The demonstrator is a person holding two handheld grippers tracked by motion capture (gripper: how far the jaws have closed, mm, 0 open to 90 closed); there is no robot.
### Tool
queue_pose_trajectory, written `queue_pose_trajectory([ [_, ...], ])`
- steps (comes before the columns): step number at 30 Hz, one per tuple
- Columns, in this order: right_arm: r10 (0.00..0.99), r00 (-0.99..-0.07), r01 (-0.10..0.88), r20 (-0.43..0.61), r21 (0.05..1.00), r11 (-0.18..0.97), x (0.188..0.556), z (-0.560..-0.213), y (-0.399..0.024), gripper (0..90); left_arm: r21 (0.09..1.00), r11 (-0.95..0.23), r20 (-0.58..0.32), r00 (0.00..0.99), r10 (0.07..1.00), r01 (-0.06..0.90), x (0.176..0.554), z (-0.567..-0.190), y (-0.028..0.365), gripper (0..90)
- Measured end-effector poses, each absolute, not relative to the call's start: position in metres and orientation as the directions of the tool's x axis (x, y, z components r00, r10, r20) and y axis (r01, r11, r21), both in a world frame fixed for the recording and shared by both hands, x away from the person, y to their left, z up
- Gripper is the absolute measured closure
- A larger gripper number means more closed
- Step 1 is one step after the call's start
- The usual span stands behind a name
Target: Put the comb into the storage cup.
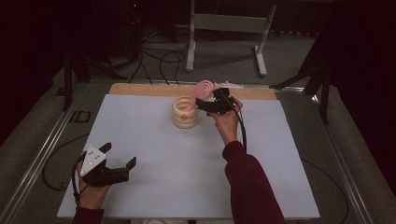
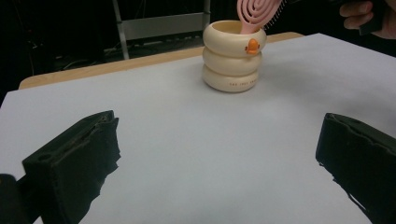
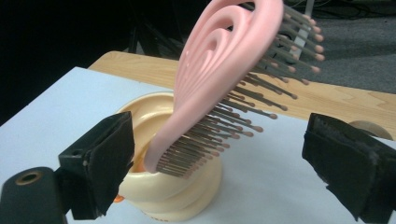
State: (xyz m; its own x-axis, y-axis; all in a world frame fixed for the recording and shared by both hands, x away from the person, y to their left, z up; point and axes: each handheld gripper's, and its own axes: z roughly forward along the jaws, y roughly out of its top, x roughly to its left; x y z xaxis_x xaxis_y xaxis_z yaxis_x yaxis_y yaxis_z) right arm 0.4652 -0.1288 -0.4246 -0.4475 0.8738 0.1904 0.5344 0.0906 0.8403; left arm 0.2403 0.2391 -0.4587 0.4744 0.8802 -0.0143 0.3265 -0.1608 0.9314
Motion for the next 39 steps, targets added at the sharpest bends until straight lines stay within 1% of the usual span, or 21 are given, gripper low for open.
queue_pose_trajectory([
  [8,0.872,-0.457,0.532,0.176,0.84,0.109,0.463,-0.423,-0.133,8.8,0.931,-0.159,-0.017,0.474,0.881,0.329,0.24,-0.459,0.239,0.0],
  [13,0.861,-0.479,0.529,0.171,0.839,0.127,0.458,-0.42,-0.137,8.7,0.93,-0.16,-0.016,0.473,0.881,0.33,0.24,-0.459,0.239,0.0],
  [18,0.853,-0.505,0.518,0.13,0.836,0.179,0.453,-0.418,-0.138,8.8,0.929,-0.163,-0.014,0.474,0.881,0.331,0.241,-0.46,0.238,0.0],
  [26,0.855,-0.508,0.515,0.107,0.833,0.201,0.447,-0.418,-0.15,8.8,0.929,-0.165,-0.013,0.474,0.88,0.331,0.241,-0.46,0.238,0.0],
  [34,0.847,-0.515,0.525,0.133,0.83,0.189,0.44,-0.422,-0.166,8.8,0.926,-0.172,-0.009,0.476,0.88,0.335,0.241,-0.461,0.237,0.0],
  [39,0.842,-0.524,0.522,0.13,0.83,0.197,0.433,-0.423,-0.172,8.8,0.926,-0.171,-0.008,0.472,0.881,0.335,0.242,-0.461,0.237,0.0],
])
